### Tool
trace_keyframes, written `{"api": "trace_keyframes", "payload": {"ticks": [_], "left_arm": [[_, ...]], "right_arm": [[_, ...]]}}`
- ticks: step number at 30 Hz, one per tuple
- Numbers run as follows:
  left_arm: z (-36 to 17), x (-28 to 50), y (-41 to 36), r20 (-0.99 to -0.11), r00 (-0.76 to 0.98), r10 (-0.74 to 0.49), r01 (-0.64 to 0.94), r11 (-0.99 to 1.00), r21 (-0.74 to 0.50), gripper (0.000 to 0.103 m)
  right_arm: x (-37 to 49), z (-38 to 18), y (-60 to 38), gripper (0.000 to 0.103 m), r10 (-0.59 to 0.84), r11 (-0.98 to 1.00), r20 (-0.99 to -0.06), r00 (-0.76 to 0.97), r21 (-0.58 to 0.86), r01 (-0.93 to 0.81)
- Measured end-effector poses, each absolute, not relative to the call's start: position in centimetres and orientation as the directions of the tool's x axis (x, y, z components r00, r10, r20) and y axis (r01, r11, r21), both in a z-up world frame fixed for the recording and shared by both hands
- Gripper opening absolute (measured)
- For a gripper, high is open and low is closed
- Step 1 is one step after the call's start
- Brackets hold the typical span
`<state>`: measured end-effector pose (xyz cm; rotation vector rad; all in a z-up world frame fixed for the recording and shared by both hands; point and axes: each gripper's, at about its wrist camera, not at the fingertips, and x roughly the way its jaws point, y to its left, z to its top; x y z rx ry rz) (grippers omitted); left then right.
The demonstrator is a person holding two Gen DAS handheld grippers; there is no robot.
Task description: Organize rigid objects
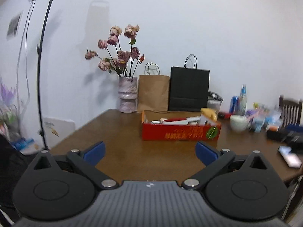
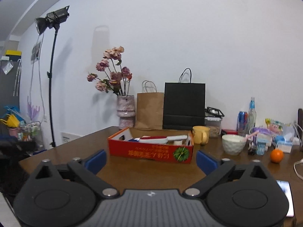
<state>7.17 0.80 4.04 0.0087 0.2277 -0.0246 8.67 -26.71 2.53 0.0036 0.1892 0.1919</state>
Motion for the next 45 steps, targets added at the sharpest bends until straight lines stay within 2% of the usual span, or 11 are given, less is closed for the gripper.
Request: {"api": "trace_keyframes", "payload": {"ticks": [2,6,11,45], "left_arm": [[3.1,5.1,-0.1,-0.182,0.983,0.003,0.007,0.999,0.054,0.103],[2.1,2.1,-1.3,-0.134,0.99,-0.032,0.044,0.995,0.085,0.103],[2.3,2.2,-0.8,-0.154,0.988,-0.018,0.023,0.999,0.029,0.103],[2.3,2.1,-0.5,-0.149,0.989,-0.003,0.008,0.999,0.032,0.103]], "right_arm": [[6.5,1.8,-26.3,0.103,0.184,0.983,-0.172,0.968,0.026,-0.182],[3.6,0.6,-25.0,0.103,0.176,0.983,-0.164,0.971,-0.019,-0.182],[2.8,0.4,-23.8,0.103,0.179,0.981,-0.162,0.971,-0.045,-0.188],[3.3,0.2,-23.9,0.103,0.191,0.98,-0.174,0.966,-0.014,-0.196]]}}
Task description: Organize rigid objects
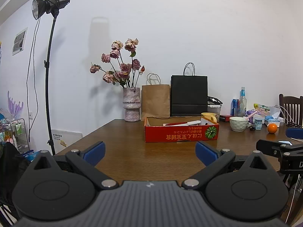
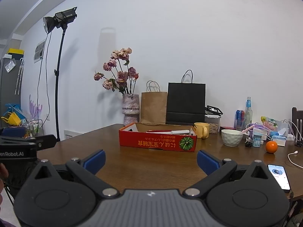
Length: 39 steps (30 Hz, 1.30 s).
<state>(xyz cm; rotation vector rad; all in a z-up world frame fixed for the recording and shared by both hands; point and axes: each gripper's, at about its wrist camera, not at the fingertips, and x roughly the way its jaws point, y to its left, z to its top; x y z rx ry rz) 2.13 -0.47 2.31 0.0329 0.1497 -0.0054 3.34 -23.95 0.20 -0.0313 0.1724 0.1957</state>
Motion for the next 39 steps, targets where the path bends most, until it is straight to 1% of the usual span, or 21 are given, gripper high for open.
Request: {"api": "trace_keyframes", "payload": {"ticks": [39], "left_arm": [[2.24,2.05,-0.33,-0.148,0.989,0.001,0.005,0.999,0.036,0.103]], "right_arm": [[3.23,0.02,-23.9,0.103,0.191,0.98,-0.181,0.965,-0.01,-0.196]]}}
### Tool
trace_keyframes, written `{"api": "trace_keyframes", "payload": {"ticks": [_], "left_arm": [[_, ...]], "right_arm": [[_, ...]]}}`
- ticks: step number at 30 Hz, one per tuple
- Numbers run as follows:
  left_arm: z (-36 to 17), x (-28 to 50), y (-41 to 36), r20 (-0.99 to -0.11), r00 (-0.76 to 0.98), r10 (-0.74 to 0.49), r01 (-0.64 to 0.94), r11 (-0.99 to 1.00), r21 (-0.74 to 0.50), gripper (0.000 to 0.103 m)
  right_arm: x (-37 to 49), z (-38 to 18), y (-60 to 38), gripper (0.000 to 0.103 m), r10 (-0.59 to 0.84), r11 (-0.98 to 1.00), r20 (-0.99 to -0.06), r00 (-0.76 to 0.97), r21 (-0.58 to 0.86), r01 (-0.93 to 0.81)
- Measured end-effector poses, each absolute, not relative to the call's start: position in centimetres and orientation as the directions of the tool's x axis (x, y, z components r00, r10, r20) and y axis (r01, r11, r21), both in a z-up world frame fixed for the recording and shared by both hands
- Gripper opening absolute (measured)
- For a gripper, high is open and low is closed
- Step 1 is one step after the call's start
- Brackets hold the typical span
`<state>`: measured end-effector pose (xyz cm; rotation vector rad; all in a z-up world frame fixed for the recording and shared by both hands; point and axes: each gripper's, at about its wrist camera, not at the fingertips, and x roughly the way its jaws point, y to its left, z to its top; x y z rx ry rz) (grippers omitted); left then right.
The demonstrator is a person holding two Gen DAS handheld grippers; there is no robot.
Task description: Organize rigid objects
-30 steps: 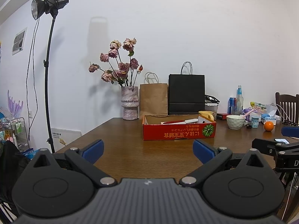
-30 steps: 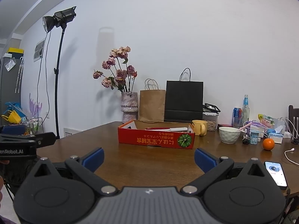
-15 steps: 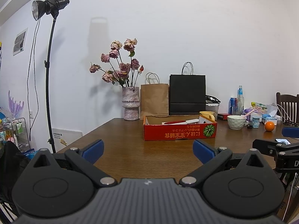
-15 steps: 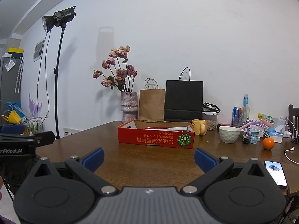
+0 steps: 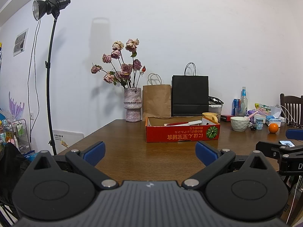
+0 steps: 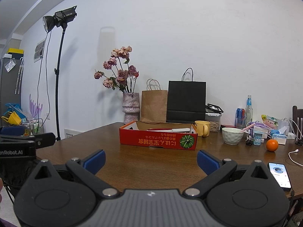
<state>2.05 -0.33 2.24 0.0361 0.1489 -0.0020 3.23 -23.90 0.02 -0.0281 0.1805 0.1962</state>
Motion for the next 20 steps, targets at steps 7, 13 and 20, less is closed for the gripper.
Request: {"api": "trace_keyframes", "payload": {"ticks": [7,13,20], "left_arm": [[2.22,2.07,-0.27,-0.148,0.989,0.002,0.003,0.999,0.036,0.103],[2.24,2.07,-0.26,-0.148,0.989,0.002,0.004,0.999,0.036,0.103],[2.19,1.92,-0.19,-0.143,0.99,-0.01,0.016,0.999,0.037,0.103]], "right_arm": [[3.26,0.05,-23.92,0.103,0.192,0.98,-0.181,0.965,-0.011,-0.197],[3.38,-0.03,-23.9,0.103,0.193,0.98,-0.185,0.964,-0.01,-0.198],[3.36,-0.22,-23.82,0.103,0.194,0.98,-0.187,0.963,-0.009,-0.199]]}}
